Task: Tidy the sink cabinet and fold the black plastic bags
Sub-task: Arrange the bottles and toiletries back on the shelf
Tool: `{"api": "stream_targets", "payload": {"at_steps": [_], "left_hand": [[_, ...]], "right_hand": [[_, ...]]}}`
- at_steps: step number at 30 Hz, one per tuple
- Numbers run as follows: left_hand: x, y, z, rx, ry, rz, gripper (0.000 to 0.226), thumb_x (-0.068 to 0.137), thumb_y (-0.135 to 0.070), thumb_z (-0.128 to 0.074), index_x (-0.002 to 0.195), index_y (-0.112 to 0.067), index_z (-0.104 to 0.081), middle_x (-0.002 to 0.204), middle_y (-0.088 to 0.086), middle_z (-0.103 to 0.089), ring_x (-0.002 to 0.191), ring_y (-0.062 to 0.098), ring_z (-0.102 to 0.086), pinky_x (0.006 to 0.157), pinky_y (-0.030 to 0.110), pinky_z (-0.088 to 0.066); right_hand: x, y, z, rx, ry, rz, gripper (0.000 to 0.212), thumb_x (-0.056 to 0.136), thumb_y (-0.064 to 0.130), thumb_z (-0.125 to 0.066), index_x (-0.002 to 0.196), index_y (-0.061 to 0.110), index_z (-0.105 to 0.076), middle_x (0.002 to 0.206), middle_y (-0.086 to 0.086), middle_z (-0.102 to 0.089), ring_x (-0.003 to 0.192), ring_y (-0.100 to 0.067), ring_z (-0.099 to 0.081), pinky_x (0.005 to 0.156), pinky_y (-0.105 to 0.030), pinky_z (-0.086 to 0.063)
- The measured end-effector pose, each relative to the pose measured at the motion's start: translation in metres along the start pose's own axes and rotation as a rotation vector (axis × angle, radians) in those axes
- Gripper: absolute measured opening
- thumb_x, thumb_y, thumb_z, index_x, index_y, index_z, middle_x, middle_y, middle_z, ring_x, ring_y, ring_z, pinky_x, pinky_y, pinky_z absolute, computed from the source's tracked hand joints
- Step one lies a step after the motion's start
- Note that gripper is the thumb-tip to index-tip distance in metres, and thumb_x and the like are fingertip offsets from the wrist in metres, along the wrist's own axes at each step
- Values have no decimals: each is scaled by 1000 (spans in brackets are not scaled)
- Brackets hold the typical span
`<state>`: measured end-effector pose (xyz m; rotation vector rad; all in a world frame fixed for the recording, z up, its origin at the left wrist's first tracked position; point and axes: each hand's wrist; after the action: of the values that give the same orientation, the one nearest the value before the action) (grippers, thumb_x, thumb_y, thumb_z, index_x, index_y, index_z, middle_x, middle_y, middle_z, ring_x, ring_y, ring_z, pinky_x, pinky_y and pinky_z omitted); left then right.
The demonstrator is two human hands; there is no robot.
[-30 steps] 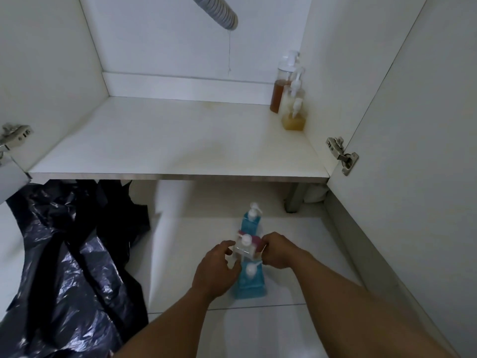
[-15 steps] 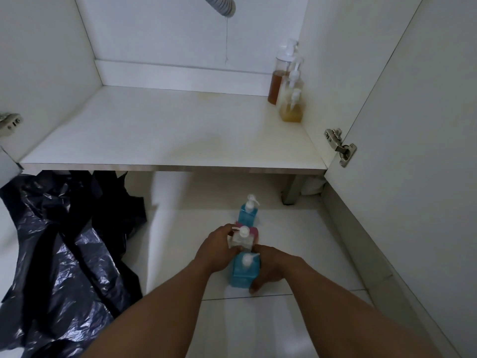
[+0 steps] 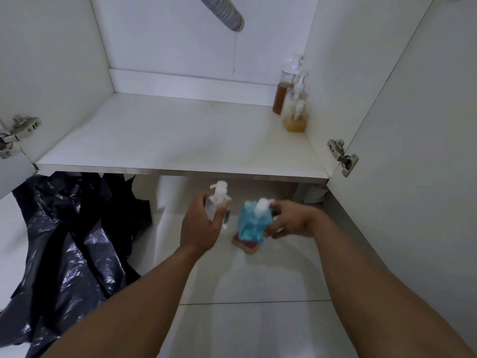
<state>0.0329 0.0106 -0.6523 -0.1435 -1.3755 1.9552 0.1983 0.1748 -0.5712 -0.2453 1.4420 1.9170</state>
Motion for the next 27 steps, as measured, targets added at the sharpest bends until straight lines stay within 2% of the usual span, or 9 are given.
{"api": "stream_targets", "payload": {"at_steps": [3, 5, 8, 10, 12, 15, 18, 23, 27], "left_hand": [[35, -29, 11, -38, -88, -118, 54, 90, -51, -61, 125, -10, -54, 101, -2, -58, 89, 14, -57, 75, 18, -44], [57, -49, 16, -71, -114, -153, 59, 89, -54, -62, 129, -12, -54, 105, -4, -59, 93, 10, -56, 74, 10, -41], [85, -69, 15, -92, -131, -111, 58, 90, -53, -67, 134, -19, -54, 118, -5, -63, 103, 11, -59, 82, 22, -47], [97, -78, 11, -124, -125, -76, 58, 89, -49, -70, 136, -18, -54, 123, -1, -65, 108, 16, -61, 87, 28, -51], [104, -83, 7, -161, -104, -33, 57, 90, -41, -73, 137, -14, -55, 126, 3, -65, 112, 22, -62, 92, 32, -52], [107, -85, -1, -199, -97, 42, 57, 91, -32, -73, 141, -13, -53, 135, 6, -62, 120, 25, -60, 101, 35, -49], [111, -81, -7, -200, -95, 62, 59, 93, -30, -70, 145, -12, -50, 141, 7, -59, 127, 25, -57, 106, 36, -46], [117, -74, -13, -202, -71, 84, 63, 97, -31, -65, 151, -11, -41, 147, 9, -54, 132, 26, -53, 110, 37, -44], [118, -69, -19, -162, -71, 64, 68, 100, -36, -57, 158, -14, -26, 156, 8, -42, 143, 24, -41, 114, 33, -34]], "right_hand": [[-13, 37, 32, 64, -113, 135, 42, 76, -9, -75, 110, 13, -64, 108, -7, -71, 90, -16, -72, 76, -32, -60], [-21, 59, 49, 31, -254, 204, 44, 75, 0, -80, 115, 11, -64, 112, -8, -71, 93, -18, -72, 80, -35, -61], [-23, 81, 59, 34, -447, 235, 48, 74, 12, -85, 116, 15, -63, 106, -4, -72, 91, -20, -72, 81, -37, -61], [-16, 87, 59, 44, -580, 230, 53, 73, 18, -87, 118, 16, -59, 104, -4, -70, 87, -22, -70, 74, -37, -61], [-6, 87, 60, 57, -668, 214, 64, 72, 19, -87, 127, 13, -55, 113, -7, -65, 93, -24, -68, 65, -31, -59], [6, 75, 63, 90, -676, 173, 72, 74, 20, -86, 134, 11, -48, 123, -8, -60, 107, -27, -64, 71, -33, -61], [16, 61, 65, 73, -660, 140, 78, 72, 18, -87, 138, 10, -47, 127, -12, -62, 105, -26, -66, 85, -43, -60], [25, 50, 67, 203, -606, 157, 79, 76, 9, -84, 144, 13, -44, 130, -14, -62, 101, -26, -67, 69, -32, -60], [32, 50, 74, 55, -765, 176, 85, 79, 8, -81, 151, 13, -36, 145, -13, -48, 127, -26, -53, 91, -33, -52]]}}
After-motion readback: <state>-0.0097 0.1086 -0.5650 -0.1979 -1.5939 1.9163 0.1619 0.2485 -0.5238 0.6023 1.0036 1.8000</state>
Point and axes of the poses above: each hand's wrist, its own x-axis towards the middle knuckle, its own z-axis out of the back of the hand, y = z × x
